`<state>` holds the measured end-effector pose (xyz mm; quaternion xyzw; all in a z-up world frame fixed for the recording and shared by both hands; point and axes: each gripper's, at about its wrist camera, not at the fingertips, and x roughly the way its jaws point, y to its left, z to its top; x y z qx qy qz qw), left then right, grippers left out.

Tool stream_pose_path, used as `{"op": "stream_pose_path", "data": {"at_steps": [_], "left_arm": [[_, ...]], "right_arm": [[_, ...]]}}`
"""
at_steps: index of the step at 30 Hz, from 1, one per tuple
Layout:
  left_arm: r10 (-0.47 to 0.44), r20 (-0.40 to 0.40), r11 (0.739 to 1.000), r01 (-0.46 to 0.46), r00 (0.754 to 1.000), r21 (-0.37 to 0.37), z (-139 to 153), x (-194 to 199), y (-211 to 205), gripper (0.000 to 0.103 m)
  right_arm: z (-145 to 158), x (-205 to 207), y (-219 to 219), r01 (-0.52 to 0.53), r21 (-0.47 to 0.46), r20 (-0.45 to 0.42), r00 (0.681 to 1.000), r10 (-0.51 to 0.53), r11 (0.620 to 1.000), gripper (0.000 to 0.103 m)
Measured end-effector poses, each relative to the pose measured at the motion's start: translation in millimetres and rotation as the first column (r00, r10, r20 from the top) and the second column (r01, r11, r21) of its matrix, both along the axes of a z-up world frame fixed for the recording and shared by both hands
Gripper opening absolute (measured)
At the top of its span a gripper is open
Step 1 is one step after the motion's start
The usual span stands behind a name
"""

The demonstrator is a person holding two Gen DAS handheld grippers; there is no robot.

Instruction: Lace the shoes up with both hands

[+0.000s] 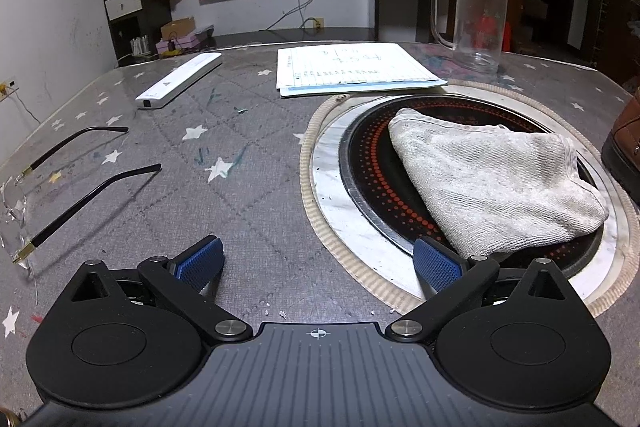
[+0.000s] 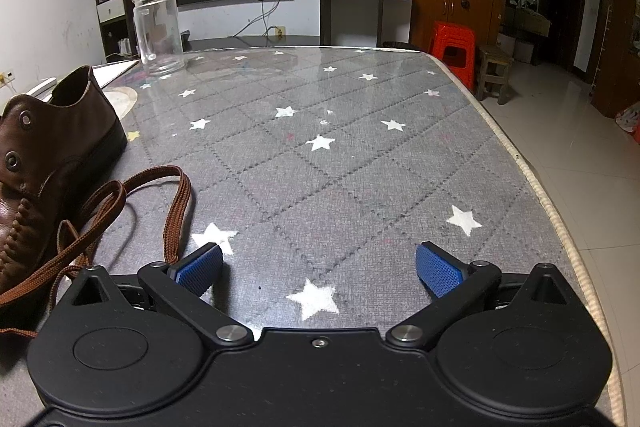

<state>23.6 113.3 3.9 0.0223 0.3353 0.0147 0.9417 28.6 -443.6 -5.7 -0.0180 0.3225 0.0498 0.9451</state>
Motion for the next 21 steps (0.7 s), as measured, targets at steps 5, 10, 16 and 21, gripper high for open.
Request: {"op": "stream_pose_path", "data": {"at_steps": [5,10,16,21], "left_arm": [[0.0,0.0,1.0,0.0,1.0,-0.002,0.2,-0.5,3.1,0.103],[0.0,0.0,1.0,0.0,1.0,-0.002,-1.2,1.0,6.2,0.103],[0.0,-0.001,1.0,0.0,1.0,-0.003,-1.2,1.9,6.4,0.103],[0.0,-0.001,1.0,0.0,1.0,-0.003,-1.1,2.0,7.2,0.103]], "right_arm": [[-0.3,-1.7,-2.9,0.0,0.0,0.001,1.0,0.0,1.0,0.103],[-1.0,-2.1,-2.1,0.0,0.001,0.001,1.0,0.0,1.0,0.103],[-0.7,-2.6,-2.6,0.0,0.002,0.001,1.0,0.0,1.0,0.103],[-0.4,-2.6,-2.5,0.0,0.002,0.0,1.0,0.0,1.0,0.103]]}}
